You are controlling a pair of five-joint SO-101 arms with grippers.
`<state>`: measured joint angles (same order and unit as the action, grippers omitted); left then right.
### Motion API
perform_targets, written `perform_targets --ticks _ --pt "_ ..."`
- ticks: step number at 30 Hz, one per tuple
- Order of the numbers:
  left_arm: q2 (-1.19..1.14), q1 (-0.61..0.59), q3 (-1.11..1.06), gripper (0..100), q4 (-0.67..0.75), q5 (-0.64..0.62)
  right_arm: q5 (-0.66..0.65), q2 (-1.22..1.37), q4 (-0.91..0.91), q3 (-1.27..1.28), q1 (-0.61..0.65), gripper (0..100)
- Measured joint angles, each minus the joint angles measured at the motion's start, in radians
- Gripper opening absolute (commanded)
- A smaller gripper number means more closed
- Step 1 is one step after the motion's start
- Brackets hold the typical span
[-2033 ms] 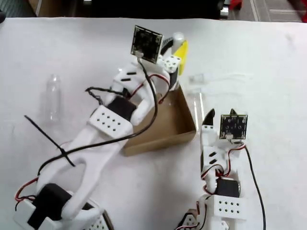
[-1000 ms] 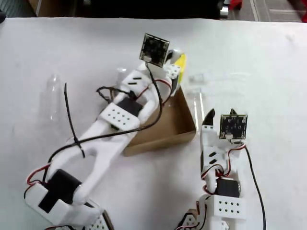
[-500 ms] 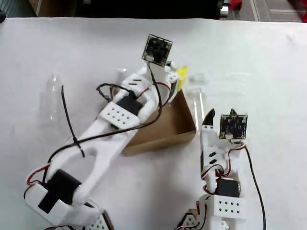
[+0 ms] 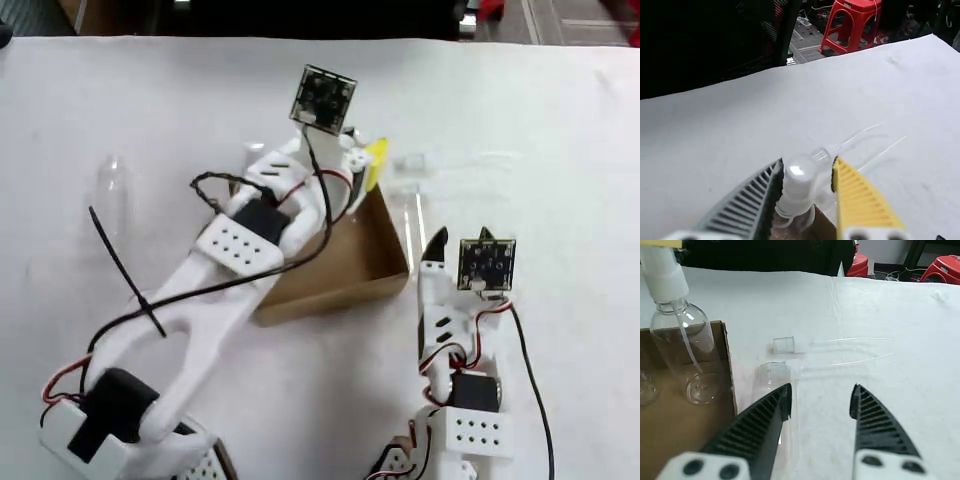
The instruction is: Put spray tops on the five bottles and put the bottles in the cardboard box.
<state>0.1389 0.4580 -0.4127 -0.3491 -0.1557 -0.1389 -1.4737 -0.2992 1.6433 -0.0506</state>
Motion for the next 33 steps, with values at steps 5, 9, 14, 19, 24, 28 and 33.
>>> perform_targets --ticks 5,9,14,19,24,28,33 --pt "0.000 -0.006 0.000 15 0.000 0.000 0.000 0.000 0.000 0.000 0.000 17.3" --pt "0.000 -0.041 0.000 15 0.000 0.000 0.000 0.000 0.000 0.000 0.000 17.3" --pt "0.000 -0.044 0.000 15 0.000 0.000 0.000 0.000 0.000 0.000 0.000 17.3" --pt "0.003 -0.044 0.000 15 0.000 0.000 0.000 0.000 0.000 0.000 0.000 17.3" --pt "0.003 -0.044 0.000 15 0.000 0.000 0.000 0.000 0.000 0.000 0.000 17.3" --pt "0.091 -0.044 -0.002 15 -0.018 0.000 0.000 0.000 0.000 0.000 0.000 17.3" --pt "0.183 -0.044 0.000 15 -0.048 0.000 0.000 0.000 0.000 0.000 0.000 17.3"
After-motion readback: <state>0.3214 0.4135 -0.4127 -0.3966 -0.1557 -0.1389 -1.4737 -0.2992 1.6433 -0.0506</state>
